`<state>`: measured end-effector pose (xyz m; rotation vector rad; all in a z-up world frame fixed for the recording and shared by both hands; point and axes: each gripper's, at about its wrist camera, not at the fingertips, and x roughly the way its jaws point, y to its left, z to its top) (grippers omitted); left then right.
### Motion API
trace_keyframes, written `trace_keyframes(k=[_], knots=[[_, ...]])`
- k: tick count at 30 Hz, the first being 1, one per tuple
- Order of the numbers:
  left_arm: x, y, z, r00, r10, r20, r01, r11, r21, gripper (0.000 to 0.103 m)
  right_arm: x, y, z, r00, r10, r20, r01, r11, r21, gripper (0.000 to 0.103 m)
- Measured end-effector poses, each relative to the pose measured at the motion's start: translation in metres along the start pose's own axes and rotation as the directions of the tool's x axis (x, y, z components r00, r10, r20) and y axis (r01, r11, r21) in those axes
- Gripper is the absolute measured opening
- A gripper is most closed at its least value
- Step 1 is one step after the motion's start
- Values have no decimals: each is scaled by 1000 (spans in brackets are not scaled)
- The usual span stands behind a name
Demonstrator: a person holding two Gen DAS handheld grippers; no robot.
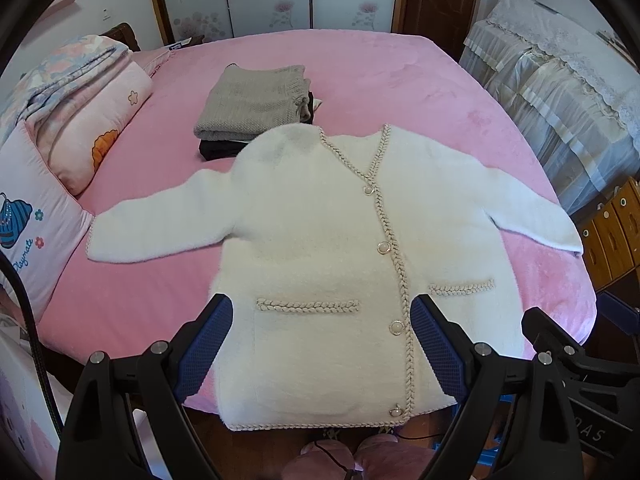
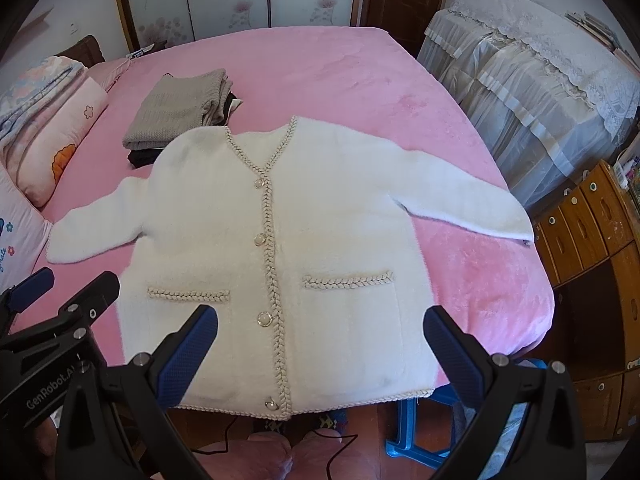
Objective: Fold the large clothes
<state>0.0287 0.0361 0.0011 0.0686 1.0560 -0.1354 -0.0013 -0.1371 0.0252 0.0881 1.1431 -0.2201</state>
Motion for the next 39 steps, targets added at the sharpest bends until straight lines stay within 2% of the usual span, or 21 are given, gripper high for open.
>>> trace_keyframes(k=[18,39], knots=[[1,6,3,999,-17,-37,19,999,44,89,-5,2,-5,1000,-9,14,9,999,36,103],[1,12,8,999,-36,-22,37,997,61,89,-13,10,-3,999,-34,36,32,998,49,103]])
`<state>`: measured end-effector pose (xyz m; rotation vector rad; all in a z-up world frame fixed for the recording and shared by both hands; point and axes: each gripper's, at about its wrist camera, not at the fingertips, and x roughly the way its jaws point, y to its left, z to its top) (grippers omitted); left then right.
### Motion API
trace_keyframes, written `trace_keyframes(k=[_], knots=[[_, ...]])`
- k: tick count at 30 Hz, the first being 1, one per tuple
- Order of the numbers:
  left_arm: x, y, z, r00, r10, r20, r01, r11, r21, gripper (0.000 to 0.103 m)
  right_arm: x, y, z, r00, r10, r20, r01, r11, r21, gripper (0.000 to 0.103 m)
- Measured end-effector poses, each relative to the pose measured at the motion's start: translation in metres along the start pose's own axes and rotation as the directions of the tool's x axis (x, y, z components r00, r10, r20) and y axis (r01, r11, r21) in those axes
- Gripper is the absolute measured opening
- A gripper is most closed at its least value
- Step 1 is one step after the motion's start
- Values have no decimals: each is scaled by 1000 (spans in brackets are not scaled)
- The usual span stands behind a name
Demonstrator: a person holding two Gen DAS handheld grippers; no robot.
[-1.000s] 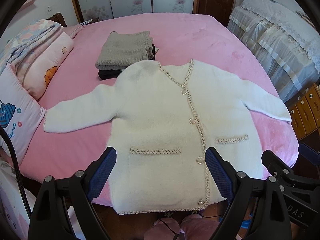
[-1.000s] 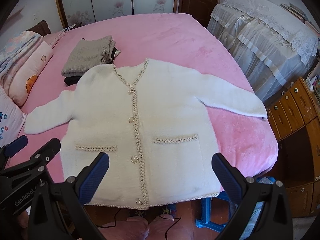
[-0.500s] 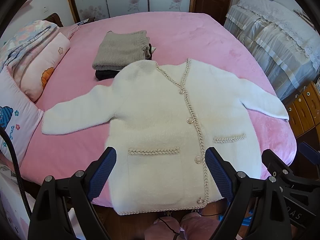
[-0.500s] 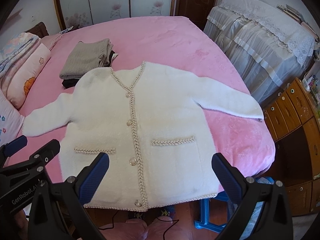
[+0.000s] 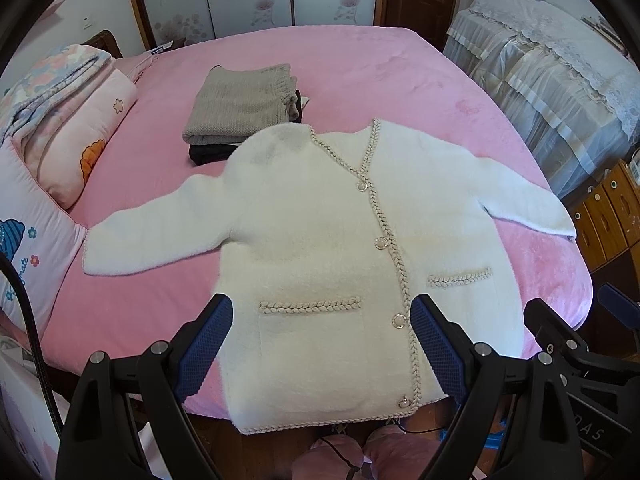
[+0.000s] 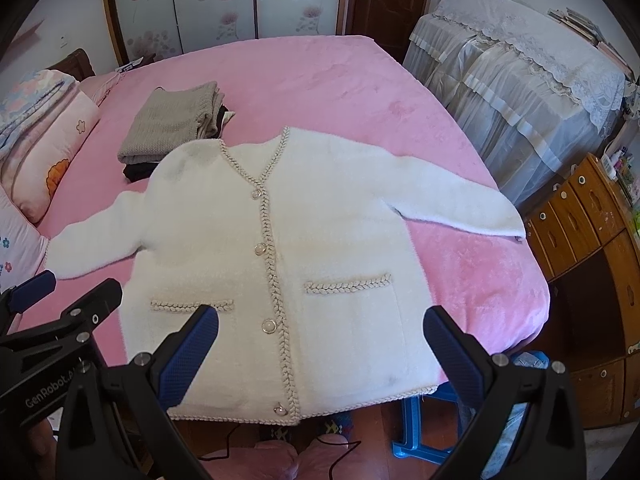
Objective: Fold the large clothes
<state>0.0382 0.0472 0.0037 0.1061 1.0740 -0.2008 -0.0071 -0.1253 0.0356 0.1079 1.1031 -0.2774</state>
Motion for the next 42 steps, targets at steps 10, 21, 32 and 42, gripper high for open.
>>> trace_keyframes(k=[10,21,32,42], knots=[[0,5,0,1000,-8,-3,8,1000,16,89,-2,4,-4,1000,-7,-3,7,1000,16,103],[1,-2,1,999,-49,-4,49,999,18,89,-6,-3,-8,1000,-14,7,14,999,35,103],[-5,-27,11,999,-2,38,0,999,38,89,2,-24,0,999,23,23,-24,999,37,103],[-1,-91,36,995,66,70,-70,997,43,89,18,-77,27,993,90,74,-88,996,-26,103]])
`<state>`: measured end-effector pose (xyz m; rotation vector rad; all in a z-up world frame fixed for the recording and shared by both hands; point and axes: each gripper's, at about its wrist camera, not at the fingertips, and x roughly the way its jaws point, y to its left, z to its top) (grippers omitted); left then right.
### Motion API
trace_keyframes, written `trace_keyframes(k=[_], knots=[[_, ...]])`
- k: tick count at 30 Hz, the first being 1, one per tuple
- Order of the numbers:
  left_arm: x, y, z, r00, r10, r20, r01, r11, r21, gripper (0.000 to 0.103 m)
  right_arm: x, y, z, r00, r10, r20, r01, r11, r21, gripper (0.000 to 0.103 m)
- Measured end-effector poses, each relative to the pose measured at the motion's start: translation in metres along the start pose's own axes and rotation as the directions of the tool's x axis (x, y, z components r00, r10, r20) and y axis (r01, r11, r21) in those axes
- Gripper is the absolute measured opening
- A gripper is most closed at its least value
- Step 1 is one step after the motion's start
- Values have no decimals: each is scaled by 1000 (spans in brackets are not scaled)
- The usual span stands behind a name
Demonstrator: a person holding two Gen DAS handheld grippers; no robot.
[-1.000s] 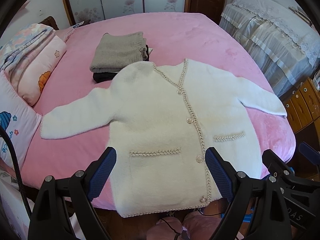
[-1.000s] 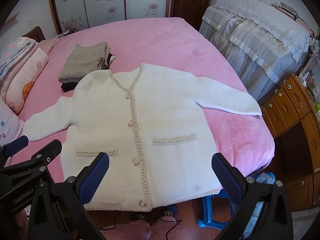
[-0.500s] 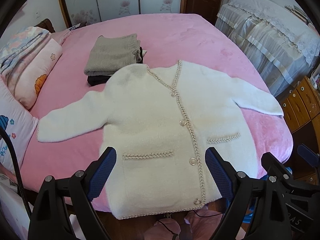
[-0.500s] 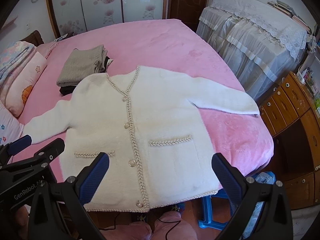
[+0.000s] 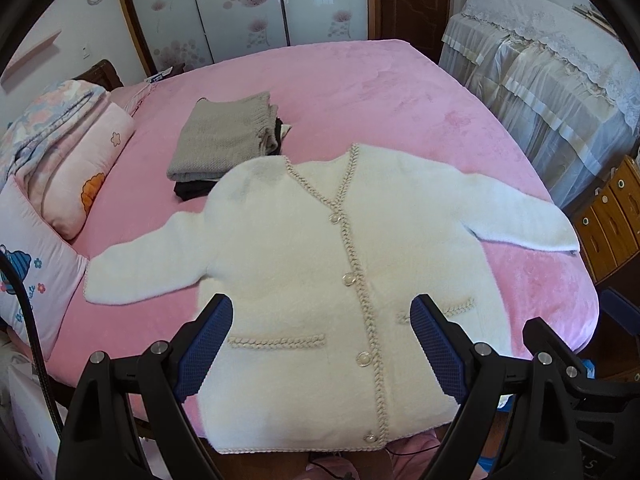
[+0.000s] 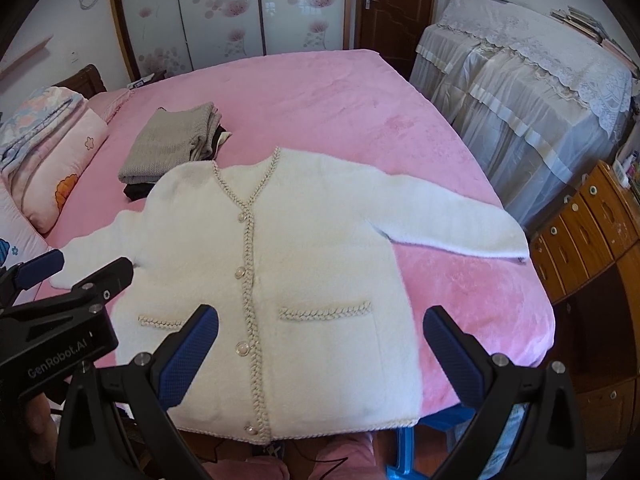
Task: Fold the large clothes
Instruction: 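Move the right tool to the cardigan sleeve cuff and grasp it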
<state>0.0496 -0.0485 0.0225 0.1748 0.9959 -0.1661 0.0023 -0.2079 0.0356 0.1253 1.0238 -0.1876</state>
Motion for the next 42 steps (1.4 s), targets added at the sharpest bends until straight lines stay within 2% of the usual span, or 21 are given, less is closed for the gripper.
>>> trace_keyframes(k=[7,11,14,20,24,27,29,32,35,37,39,42], knots=[[8,-70,29,999,34,0,-34,999,36,89,19,-65,24,997,76,4,-76,997,-2,103],[29,-109,50,998,-6,-69,8,1000,22,89,38,-106,33,995,96,1,-96,995,19,103],[48,-138,63,995,-36,-95,36,999,4,89,58,-142,39,997,76,7,-77,995,59,103],[100,-195,83,990,-77,-115,78,997,3,89,114,-224,44,998,36,-58,-23,979,203,102],[138,-226,91,986,-93,-138,91,996,-18,89,155,-282,39,994,17,-108,17,952,307,92],[166,-247,96,984,-98,-150,96,995,-24,89,187,-327,29,989,31,-144,31,913,408,89],[180,-257,96,983,-96,-156,94,995,-24,89,207,-356,18,985,49,-165,39,870,491,89],[203,-273,96,980,-91,-178,89,996,-17,89,232,-392,-1,979,87,-182,46,785,618,88],[217,-286,94,979,-85,-187,86,996,-4,89,259,-422,-21,970,148,-192,36,694,719,82],[224,-292,92,979,-74,-190,78,997,10,89,273,-432,-29,967,185,-176,15,649,761,74],[232,-299,91,977,-68,-202,76,997,31,89,287,-438,-34,963,209,-170,4,618,786,70],[240,-303,91,976,-61,-210,71,997,41,89,300,-441,-29,969,198,-149,-4,615,788,67]])
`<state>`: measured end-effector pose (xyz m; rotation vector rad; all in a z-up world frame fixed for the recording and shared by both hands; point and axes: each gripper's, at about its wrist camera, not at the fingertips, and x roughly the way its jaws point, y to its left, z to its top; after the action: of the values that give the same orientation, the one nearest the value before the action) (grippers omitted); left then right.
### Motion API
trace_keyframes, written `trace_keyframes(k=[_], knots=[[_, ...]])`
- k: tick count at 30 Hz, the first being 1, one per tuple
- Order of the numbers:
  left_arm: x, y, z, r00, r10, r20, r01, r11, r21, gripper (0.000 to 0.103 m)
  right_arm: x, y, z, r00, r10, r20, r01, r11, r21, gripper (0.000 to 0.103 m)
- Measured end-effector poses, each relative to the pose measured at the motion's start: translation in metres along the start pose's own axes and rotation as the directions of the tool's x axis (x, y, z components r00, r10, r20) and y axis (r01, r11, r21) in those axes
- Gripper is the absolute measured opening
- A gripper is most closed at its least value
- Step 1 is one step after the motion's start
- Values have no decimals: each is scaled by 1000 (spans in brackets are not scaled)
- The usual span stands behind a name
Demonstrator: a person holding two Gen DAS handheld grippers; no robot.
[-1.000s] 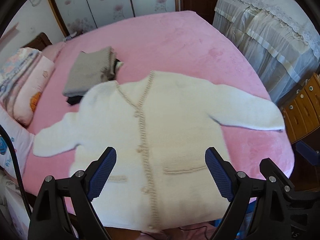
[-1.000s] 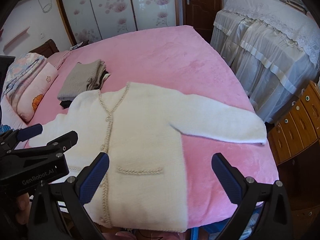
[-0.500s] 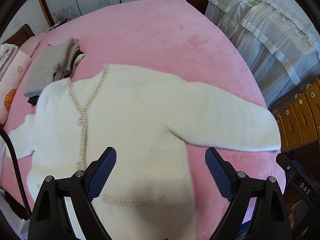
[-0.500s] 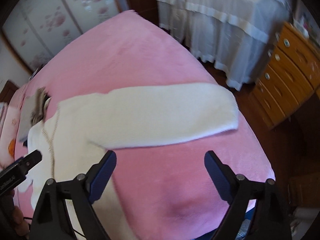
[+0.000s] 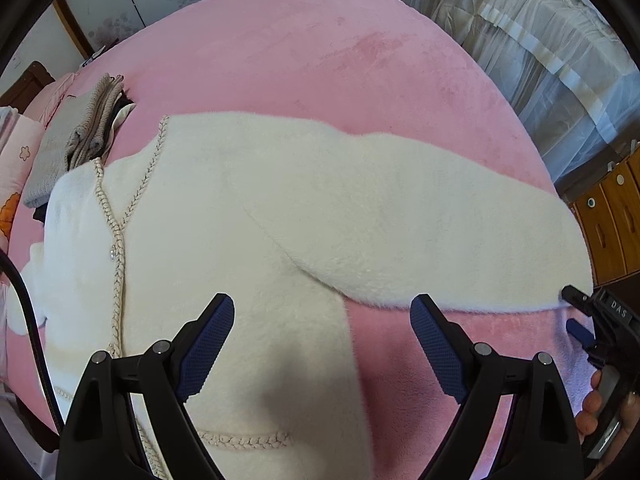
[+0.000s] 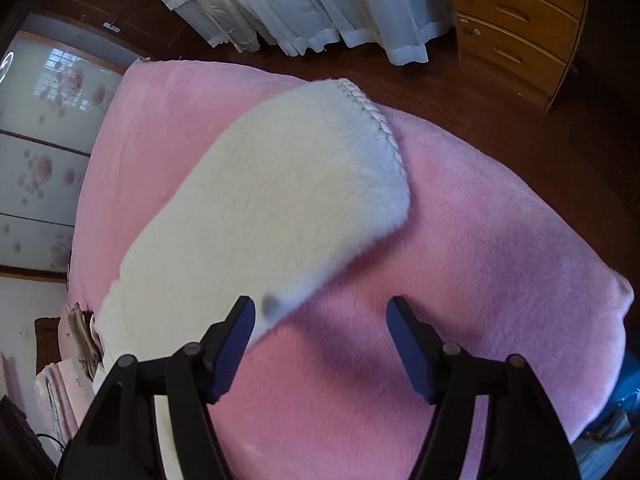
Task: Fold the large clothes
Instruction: 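Move the right tool to the cardigan sleeve cuff and grasp it, then fold the gripped sleeve across the cardigan body with the right tool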
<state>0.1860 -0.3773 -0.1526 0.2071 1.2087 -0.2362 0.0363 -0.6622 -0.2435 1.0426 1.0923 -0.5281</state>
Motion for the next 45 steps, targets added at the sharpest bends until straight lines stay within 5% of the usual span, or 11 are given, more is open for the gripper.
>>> trace_keyframes(k=[2,7,12,17,21,25,29,32,35,40,45], knots=[[6,0,2,1000,-7,-16,7,1000,2,89,4,6,8,1000,5,22,-4,1000,-3,63],[14,14,4,999,-37,-29,36,998,-43,89,10,18,24,998,-18,57,20,999,-38,17],[9,42,1,998,-62,3,62,993,-97,89,-17,59,13,976,-92,198,134,968,-210,9],[3,78,-3,999,-50,-1,50,990,-132,89,-56,128,-20,940,-47,337,198,880,-432,9],[-6,123,-11,1000,-3,10,4,985,-170,88,-78,200,-69,925,73,373,188,765,-615,8],[-11,181,-21,999,32,18,-27,973,-231,85,-68,271,-132,931,169,322,149,631,-761,8],[2,246,-38,1000,20,-11,-22,955,-296,85,-11,317,-202,960,141,244,149,480,-864,12],[27,288,-52,997,-33,-69,7,941,-337,85,48,330,-254,975,48,217,188,343,-920,50],[47,309,-61,991,-105,-85,67,928,-367,85,75,330,-295,971,0,238,231,246,-941,54],[64,310,-53,969,-246,-35,218,910,-352,83,54,305,-293,984,30,174,155,323,-934,54],[83,273,-27,913,-407,-23,382,873,-302,72,40,279,-273,992,17,129,108,441,-891,54]])
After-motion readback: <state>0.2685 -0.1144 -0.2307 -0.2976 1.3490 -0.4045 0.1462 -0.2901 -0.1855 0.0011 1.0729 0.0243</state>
